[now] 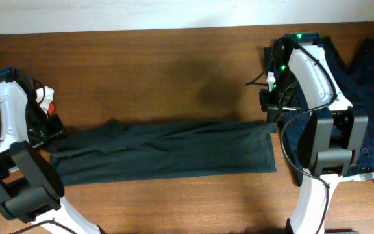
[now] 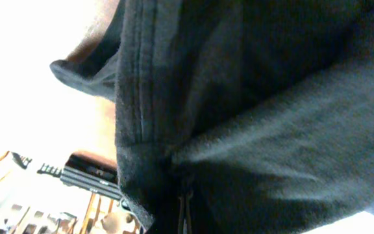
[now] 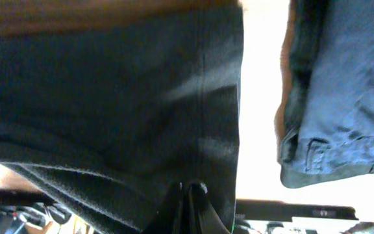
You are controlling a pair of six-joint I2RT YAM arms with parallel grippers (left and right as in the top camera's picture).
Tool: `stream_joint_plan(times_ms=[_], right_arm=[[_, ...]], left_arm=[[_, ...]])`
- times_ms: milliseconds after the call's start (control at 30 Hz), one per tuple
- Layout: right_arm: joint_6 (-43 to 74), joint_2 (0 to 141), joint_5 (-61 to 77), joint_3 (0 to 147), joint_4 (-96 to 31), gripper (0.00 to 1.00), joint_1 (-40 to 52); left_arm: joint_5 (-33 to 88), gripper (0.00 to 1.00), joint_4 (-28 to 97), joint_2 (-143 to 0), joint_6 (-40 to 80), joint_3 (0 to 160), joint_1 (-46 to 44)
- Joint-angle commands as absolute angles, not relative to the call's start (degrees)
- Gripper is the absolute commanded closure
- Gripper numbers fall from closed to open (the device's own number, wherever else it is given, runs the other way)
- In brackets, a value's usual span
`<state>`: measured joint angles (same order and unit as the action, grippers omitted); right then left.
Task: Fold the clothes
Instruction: 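Lift the top edge with both grippers and fold it down toward the bottom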
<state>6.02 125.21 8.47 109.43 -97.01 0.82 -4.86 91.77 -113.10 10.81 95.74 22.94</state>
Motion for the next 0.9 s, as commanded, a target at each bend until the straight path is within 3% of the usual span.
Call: stream_joint_plan(times_ms=[0,433,533,667,700,767,867], right_arm=[[5.9,121.7,7.3,105.9,-96.1,0.96,0.2],[2.9,121.4,5.9,92.8,-86.4,0.96,-3.5],[-0.1,121.4,7.2,91.5,-85.2,0.91,-3.0],[0.0,121.4,7.4,90.1,-86.2,0.93,-3.1],[-0.1,121.4,7.3,89.4,-86.8,0.9,-3.1],[-2.2,121.4,7.3,87.1,-87.9,0.66,-3.0],[-2.1,121.4,7.3,84.1,-86.4,0.63,-3.4]], left_arm=[[-9.9,1.0,90.9,-111.5,14.8,91.6,23.1],[-14.8,1.0,75.1,-111.5,18.5,83.0,25.1],[-15.3,0.99,73.8,-111.5,18.4,82.9,25.0],[-15.9,0.99,73.8,-111.5,18.4,82.9,25.0],[-15.9,0.99,73.9,-111.5,18.4,82.9,25.0],[-15.9,0.99,74.1,-111.5,18.4,82.9,25.0],[-16.0,0.92,74.8,-111.5,18.4,82.9,25.0]])
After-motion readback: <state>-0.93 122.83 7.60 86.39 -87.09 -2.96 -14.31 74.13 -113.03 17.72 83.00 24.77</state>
